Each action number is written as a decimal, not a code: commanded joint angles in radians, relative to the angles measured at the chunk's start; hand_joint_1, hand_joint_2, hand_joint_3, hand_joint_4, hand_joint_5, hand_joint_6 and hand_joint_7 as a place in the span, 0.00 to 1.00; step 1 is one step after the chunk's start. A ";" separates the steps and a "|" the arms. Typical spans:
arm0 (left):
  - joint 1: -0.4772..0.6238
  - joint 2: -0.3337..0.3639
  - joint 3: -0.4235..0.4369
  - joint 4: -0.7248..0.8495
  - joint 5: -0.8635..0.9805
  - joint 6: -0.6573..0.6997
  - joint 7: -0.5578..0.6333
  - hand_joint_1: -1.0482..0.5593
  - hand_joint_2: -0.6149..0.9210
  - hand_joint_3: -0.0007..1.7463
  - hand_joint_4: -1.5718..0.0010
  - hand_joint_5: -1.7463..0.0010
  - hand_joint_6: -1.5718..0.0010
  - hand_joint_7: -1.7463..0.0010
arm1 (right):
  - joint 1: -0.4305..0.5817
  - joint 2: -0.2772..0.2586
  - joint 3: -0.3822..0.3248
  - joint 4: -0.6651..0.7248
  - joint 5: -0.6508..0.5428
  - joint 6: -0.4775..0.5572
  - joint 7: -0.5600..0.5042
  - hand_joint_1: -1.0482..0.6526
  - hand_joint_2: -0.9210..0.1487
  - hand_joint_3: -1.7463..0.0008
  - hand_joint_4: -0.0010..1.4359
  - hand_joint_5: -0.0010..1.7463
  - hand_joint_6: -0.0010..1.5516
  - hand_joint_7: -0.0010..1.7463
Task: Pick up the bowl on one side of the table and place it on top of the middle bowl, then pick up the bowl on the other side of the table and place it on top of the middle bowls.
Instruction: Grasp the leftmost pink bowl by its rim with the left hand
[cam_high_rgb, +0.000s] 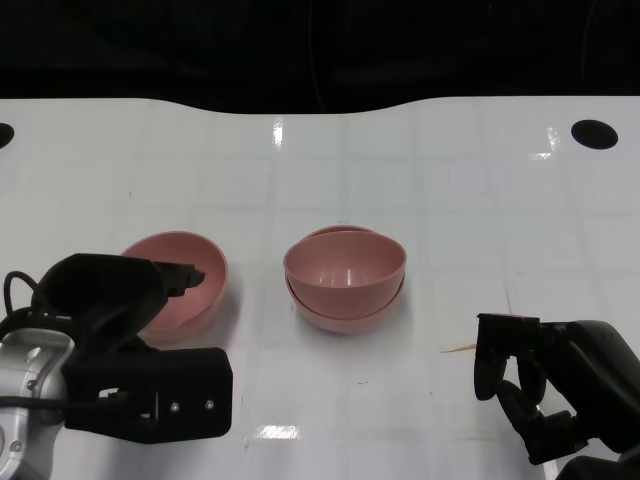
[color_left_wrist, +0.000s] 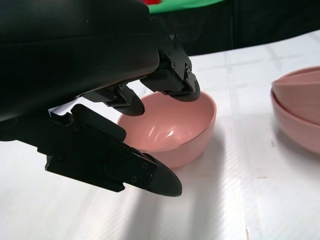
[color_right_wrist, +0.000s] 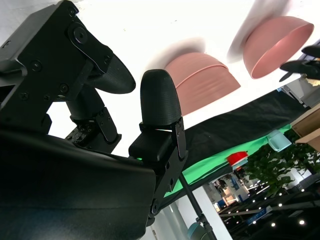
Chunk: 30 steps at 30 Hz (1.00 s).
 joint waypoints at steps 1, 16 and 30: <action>-0.042 0.014 -0.027 0.058 0.025 0.008 0.023 0.27 1.00 0.00 0.65 0.92 0.70 1.00 | 0.004 -0.002 -0.003 -0.013 -0.001 0.003 -0.001 0.56 0.67 0.12 0.64 1.00 0.48 0.96; -0.231 -0.010 -0.183 0.419 0.061 -0.015 0.089 0.34 1.00 0.06 0.57 0.93 0.69 1.00 | 0.011 0.003 -0.001 -0.025 -0.017 0.005 -0.005 0.56 0.67 0.13 0.65 1.00 0.49 0.95; -0.256 -0.001 -0.189 0.559 -0.017 -0.152 0.269 0.49 1.00 0.12 0.52 0.02 0.46 0.50 | 0.014 0.008 0.001 -0.046 -0.013 0.026 0.008 0.56 0.67 0.13 0.65 1.00 0.49 0.93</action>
